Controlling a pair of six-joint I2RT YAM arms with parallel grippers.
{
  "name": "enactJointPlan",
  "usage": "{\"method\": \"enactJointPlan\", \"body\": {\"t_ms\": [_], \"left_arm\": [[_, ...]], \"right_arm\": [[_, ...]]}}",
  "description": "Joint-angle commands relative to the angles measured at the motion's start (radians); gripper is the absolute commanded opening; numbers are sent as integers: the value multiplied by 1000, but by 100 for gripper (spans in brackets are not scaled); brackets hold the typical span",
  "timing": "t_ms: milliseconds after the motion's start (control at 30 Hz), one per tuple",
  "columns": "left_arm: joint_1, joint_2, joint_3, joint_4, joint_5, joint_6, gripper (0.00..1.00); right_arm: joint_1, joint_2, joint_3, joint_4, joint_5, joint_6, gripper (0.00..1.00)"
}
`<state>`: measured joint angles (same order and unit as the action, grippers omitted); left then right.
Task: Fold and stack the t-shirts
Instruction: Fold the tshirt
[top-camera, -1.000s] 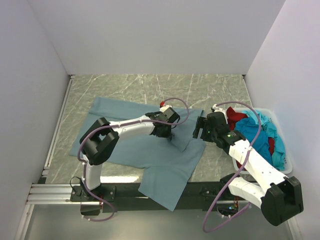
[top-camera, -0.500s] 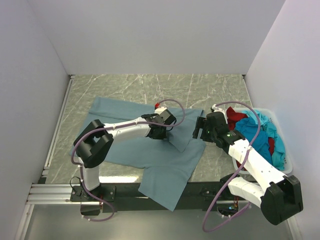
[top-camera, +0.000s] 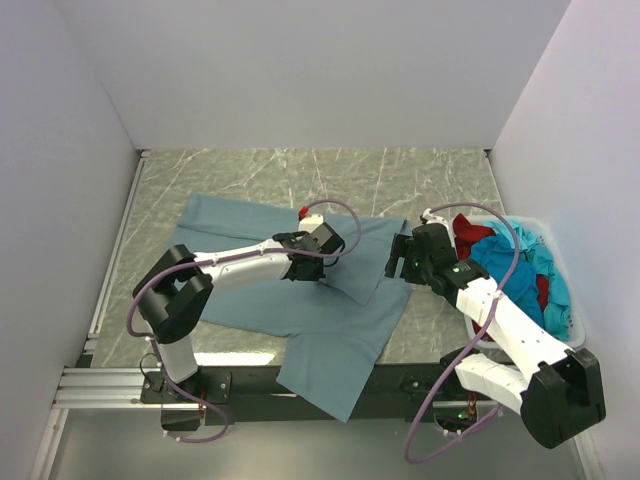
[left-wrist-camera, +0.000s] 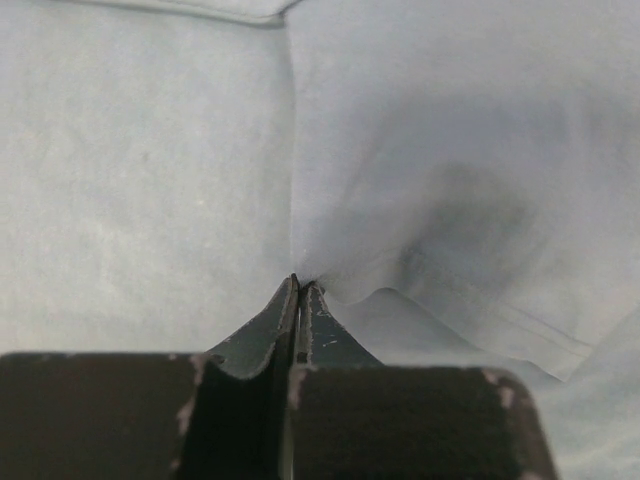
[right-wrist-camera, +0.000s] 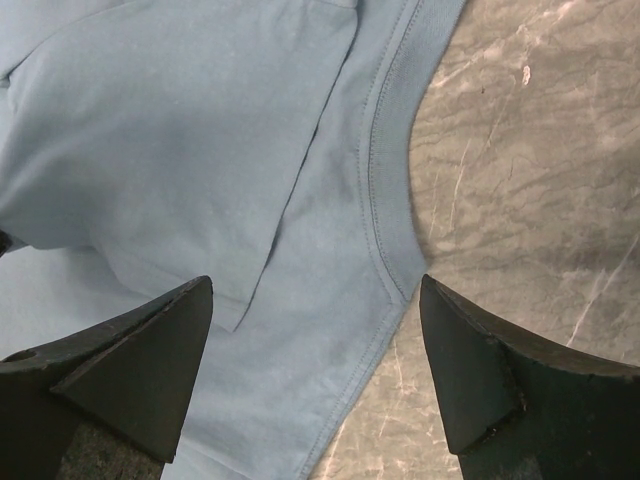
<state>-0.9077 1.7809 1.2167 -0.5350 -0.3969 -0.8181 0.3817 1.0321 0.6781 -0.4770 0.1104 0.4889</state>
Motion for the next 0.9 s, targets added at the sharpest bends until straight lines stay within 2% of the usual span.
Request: {"method": "enactJointPlan", "body": {"t_ms": [0,33,67,133,233,333,367,500,667,767,867], "left_arm": [[-7,-80,-32,13,-57,-44,8],[-7,-87,-37,12,-66,-55,11],[-7,-93,-40,-2,-72,-71,21],[-7,-107,-37,-26,-108,-99,29],[-7,-136,-51,-43,-131,-119,49],[-7,-158,-66,-40,-119,-112,74],[-5,-159,-66,-43,-120,-118,96],[-5,-175,-75,-33,-100,-93,99],[7,-254,-103,-94,-193,-162,99],[59,-330,-161,-102,-209,-184,100],[165,-440,-267,-38,-168,-164,100]], "right_arm": [[-7,6,-11,28,0,-13,90],[-6,6,-11,26,0,-13,90],[-6,9,-11,28,-3,-13,90],[-7,14,-11,26,-9,-15,90],[-6,17,-11,29,-12,-16,90],[-6,6,-12,35,-15,-24,90],[-7,-1,-14,40,-20,-26,90],[-6,-29,-23,61,-63,-39,92],[16,-66,-23,75,-71,-59,94],[55,-57,-12,68,-48,-65,94],[115,-17,14,52,-11,-41,95]]}}
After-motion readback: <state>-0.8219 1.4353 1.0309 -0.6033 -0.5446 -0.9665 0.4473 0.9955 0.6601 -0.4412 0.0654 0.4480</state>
